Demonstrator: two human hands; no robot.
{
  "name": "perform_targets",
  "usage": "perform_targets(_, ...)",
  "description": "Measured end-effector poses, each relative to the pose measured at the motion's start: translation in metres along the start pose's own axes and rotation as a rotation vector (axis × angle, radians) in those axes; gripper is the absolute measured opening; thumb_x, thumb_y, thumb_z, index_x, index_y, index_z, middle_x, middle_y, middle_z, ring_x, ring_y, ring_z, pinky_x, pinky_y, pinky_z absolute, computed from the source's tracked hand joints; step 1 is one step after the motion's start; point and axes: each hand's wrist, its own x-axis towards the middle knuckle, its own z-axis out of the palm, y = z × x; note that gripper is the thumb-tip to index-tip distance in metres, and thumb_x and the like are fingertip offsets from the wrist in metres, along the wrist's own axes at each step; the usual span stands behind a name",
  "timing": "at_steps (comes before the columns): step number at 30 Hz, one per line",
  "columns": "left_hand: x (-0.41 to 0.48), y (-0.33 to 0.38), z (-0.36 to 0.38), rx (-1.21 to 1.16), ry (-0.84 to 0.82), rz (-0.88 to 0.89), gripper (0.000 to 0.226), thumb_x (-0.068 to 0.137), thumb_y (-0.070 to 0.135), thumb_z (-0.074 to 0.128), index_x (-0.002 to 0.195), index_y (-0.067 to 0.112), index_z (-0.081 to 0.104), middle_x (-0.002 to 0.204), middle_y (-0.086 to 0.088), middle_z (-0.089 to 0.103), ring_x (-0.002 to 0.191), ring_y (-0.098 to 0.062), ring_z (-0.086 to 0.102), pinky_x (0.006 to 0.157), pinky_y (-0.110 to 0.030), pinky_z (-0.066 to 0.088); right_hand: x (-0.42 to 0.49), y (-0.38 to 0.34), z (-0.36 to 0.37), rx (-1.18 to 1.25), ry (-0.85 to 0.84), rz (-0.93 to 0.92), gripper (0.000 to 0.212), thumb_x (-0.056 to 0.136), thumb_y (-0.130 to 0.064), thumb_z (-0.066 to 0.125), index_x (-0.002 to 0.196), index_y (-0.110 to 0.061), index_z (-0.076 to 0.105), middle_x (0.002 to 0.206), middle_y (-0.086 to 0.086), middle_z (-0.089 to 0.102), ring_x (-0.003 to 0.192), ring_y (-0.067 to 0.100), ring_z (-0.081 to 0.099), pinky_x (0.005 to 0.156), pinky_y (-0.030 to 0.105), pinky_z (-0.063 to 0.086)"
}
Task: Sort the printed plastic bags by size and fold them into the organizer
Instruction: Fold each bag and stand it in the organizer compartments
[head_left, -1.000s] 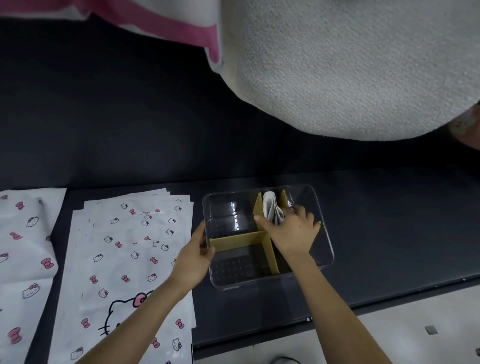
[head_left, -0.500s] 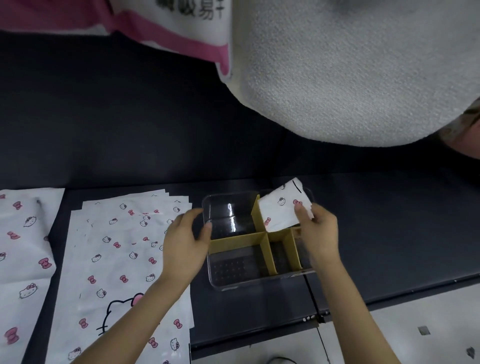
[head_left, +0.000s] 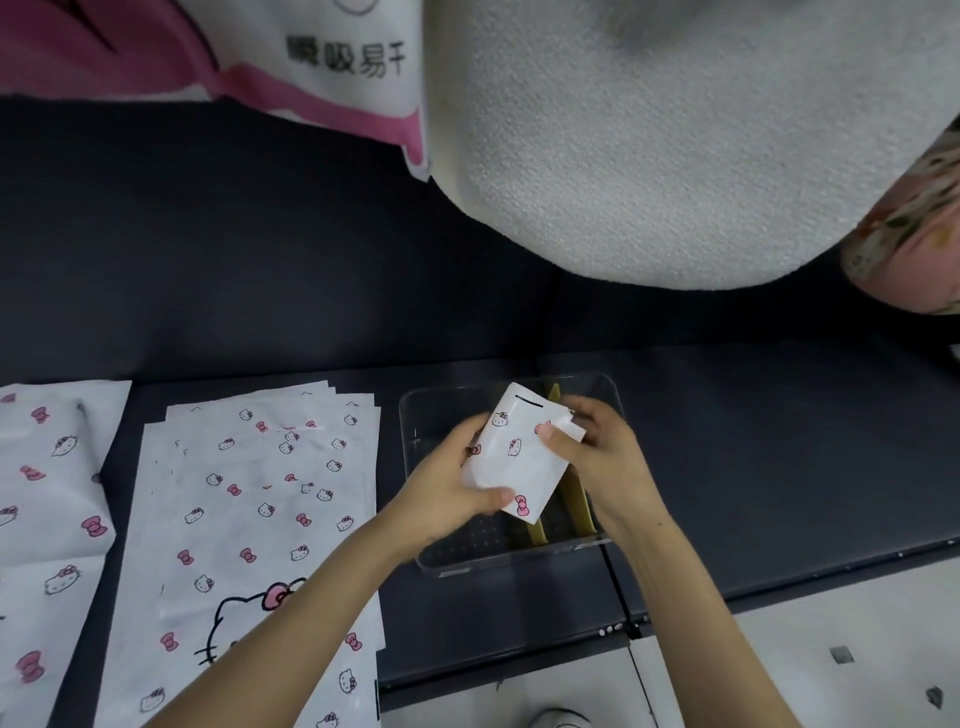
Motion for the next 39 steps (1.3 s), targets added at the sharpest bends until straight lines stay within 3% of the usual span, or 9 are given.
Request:
perform_targets(3, 0.004, 0.000, -0.001, 0.084, -0.010, -0.007, 0.071, 0.079, 0.004, 0.074, 0.135, 0.030, 0.040, 0.121, 0.006, 0.058, 0.113, -0.015, 0.056, 0.089, -0.035, 0.054, -0.001, 0.003, -0.004, -0.026, -0.090, 0.056, 0.030, 0.084, -0.003, 0.068, 0.107, -0.018, 0.056, 0.099, -0.001, 0.069, 0.091, 0.012, 0.067, 0.065, 0.020, 0.054)
perform_targets(8, 0.014, 0.007, -0.005, 0.257, -0.093, -0.011, 0.065, 0.080, 0.005, 0.072, 0.134, 0.025, 0.042, 0.122, 0.008, 0.055, 0.114, -0.012, 0.053, 0.086, -0.027, 0.052, 0.005, 0.003, -0.016, -0.140, -0.059, 0.049, 0.024, 0.079, 0.000, 0.072, 0.098, -0.011, 0.063, 0.088, 0.000, 0.073, 0.078, 0.010, 0.069, 0.059, 0.016, 0.051)
perform_targets(12, 0.022, 0.010, -0.010, 0.273, -0.035, 0.037, 0.063, 0.078, 0.000, 0.071, 0.132, 0.020, 0.047, 0.118, 0.005, 0.059, 0.107, -0.011, 0.056, 0.081, -0.021, 0.051, 0.015, 0.001, -0.021, -0.051, -0.036, 0.046, 0.045, 0.077, 0.005, 0.071, 0.110, -0.022, 0.057, 0.091, 0.001, 0.073, 0.078, 0.009, 0.068, 0.056, 0.018, 0.049)
perform_targets(15, 0.028, 0.014, -0.013, 0.311, -0.041, 0.059, 0.056, 0.080, -0.001, 0.069, 0.129, 0.019, 0.050, 0.110, 0.007, 0.059, 0.103, -0.010, 0.057, 0.081, -0.021, 0.050, 0.018, 0.001, -0.021, -0.110, -0.093, 0.063, 0.023, 0.084, -0.005, 0.068, 0.104, -0.016, 0.067, 0.087, -0.003, 0.074, 0.073, 0.008, 0.066, 0.051, 0.017, 0.046)
perform_targets(19, 0.033, 0.007, -0.024, 0.248, 0.160, 0.100, 0.056, 0.080, 0.002, 0.070, 0.129, 0.021, 0.052, 0.099, 0.004, 0.062, 0.089, -0.010, 0.058, 0.086, -0.027, 0.049, 0.030, 0.002, -0.033, -0.097, 0.252, -0.013, 0.002, 0.086, -0.009, 0.067, 0.086, -0.009, 0.069, 0.081, 0.006, 0.070, 0.072, 0.019, 0.063, 0.059, 0.029, 0.050)
perform_targets(21, 0.032, -0.004, -0.030, 0.338, 0.310, 0.117, 0.047, 0.081, 0.003, 0.068, 0.124, 0.020, 0.056, 0.099, 0.002, 0.060, 0.089, -0.012, 0.055, 0.081, -0.022, 0.044, 0.040, 0.006, -0.037, -0.197, 0.371, -0.083, 0.013, 0.086, -0.011, 0.067, 0.081, 0.000, 0.066, 0.079, 0.017, 0.068, 0.069, 0.023, 0.058, 0.061, 0.031, 0.046)
perform_targets(29, 0.003, -0.048, -0.045, 0.698, 0.641, 0.062, 0.046, 0.082, 0.008, 0.067, 0.127, 0.012, 0.057, 0.118, -0.017, 0.058, 0.110, -0.035, 0.048, 0.090, -0.035, 0.037, 0.063, 0.035, -0.006, -0.652, 0.371, -0.156, 0.032, 0.089, -0.016, 0.062, 0.062, -0.008, 0.048, 0.056, -0.002, 0.044, 0.051, 0.010, 0.037, 0.049, 0.025, 0.025)
perform_targets(34, -0.008, -0.067, -0.041, 0.629, 0.489, -0.163, 0.064, 0.089, 0.024, 0.063, 0.145, 0.017, 0.032, 0.132, -0.013, 0.048, 0.119, -0.030, 0.048, 0.096, -0.038, 0.041, 0.065, 0.050, 0.008, -0.796, 0.302, -0.109, 0.035, 0.091, -0.022, 0.061, 0.059, -0.014, 0.047, 0.055, -0.003, 0.044, 0.051, 0.009, 0.039, 0.046, 0.023, 0.024)
perform_targets(39, -0.009, -0.078, -0.038, 0.490, 0.327, -0.133, 0.060, 0.095, 0.019, 0.053, 0.148, 0.024, 0.025, 0.123, -0.003, 0.054, 0.103, -0.015, 0.053, 0.089, -0.027, 0.045, 0.065, 0.058, 0.009, -0.967, 0.381, -0.130, 0.026, 0.089, -0.035, 0.058, 0.069, -0.019, 0.053, 0.058, -0.003, 0.049, 0.070, 0.022, 0.053, 0.054, 0.025, 0.031)
